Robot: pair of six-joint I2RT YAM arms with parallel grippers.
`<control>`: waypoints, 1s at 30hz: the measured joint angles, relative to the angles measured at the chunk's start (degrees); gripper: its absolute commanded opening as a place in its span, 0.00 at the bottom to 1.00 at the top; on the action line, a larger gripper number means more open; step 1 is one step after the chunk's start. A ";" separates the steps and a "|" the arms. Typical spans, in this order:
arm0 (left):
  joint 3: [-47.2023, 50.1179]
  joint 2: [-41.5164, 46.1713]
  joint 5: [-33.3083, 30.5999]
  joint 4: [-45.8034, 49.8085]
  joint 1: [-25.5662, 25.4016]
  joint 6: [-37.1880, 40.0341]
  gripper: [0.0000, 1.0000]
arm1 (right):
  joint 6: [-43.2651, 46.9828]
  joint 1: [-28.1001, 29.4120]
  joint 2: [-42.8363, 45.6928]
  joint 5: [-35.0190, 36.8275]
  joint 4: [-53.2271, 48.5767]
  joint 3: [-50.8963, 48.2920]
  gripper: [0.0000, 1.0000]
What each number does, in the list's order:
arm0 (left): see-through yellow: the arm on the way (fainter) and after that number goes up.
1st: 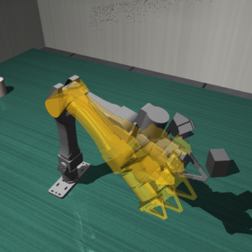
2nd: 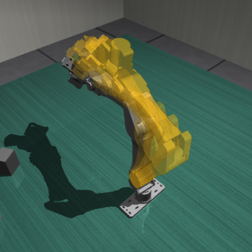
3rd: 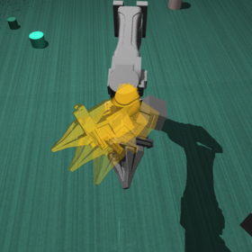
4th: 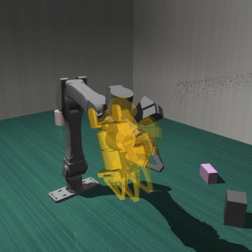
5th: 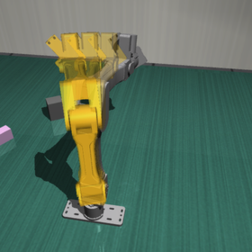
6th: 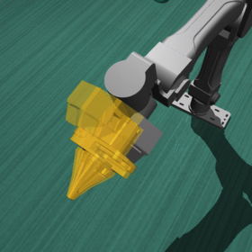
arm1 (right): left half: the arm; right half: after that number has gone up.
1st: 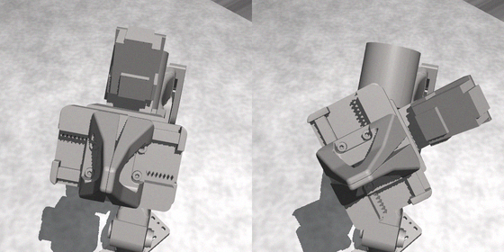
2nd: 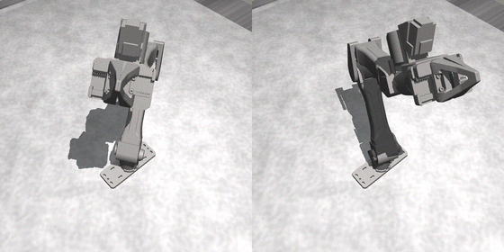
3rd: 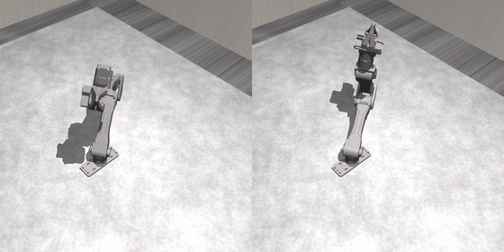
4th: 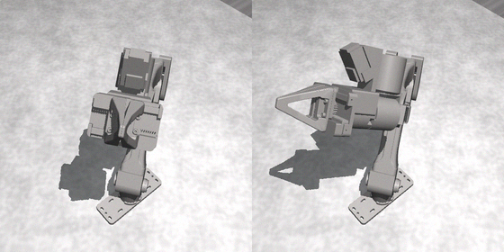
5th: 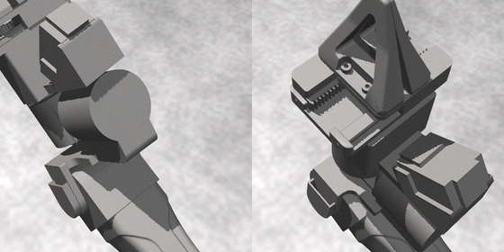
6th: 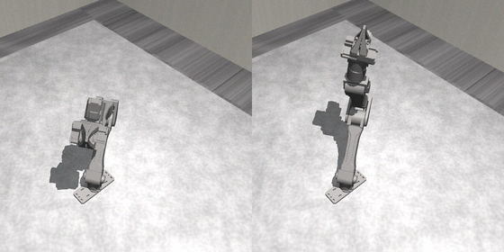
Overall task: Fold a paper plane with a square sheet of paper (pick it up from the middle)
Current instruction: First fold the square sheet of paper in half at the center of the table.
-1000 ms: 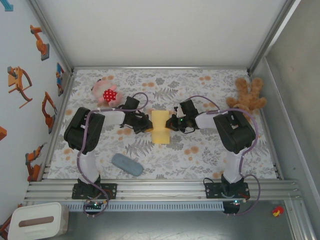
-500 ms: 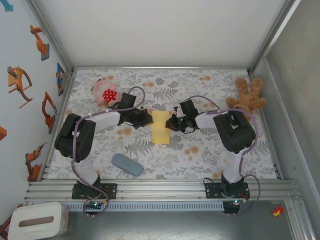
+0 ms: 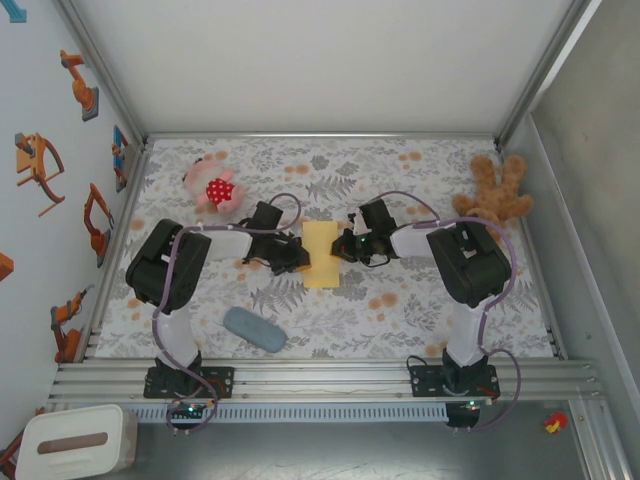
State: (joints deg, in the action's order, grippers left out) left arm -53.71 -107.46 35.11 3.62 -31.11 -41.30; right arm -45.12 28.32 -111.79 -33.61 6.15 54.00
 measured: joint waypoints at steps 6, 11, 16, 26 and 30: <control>3.56 6.19 -2.45 7.54 4.42 2.73 0.00 | 0.00 0.00 0.02 0.02 -0.02 0.00 0.00; 0.79 10.38 -3.80 10.34 2.01 2.27 0.00 | -0.02 0.02 0.07 0.15 -0.04 0.00 0.00; -4.26 7.10 -3.02 6.51 -3.69 -0.26 0.00 | -0.02 0.00 0.07 0.15 -0.04 0.00 0.00; -0.33 0.39 -2.05 0.15 -5.11 -4.57 0.00 | -0.04 0.00 0.11 0.15 0.39 -0.26 0.00; 4.83 3.28 -2.03 -3.54 -4.26 -4.55 0.00 | -0.02 0.02 0.11 0.15 0.39 -0.26 0.00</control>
State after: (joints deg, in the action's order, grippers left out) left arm -48.88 -104.18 33.08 0.08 -35.38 -45.84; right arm -45.15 28.34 -111.68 -33.45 6.55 53.74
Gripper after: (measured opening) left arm 0.042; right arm 0.048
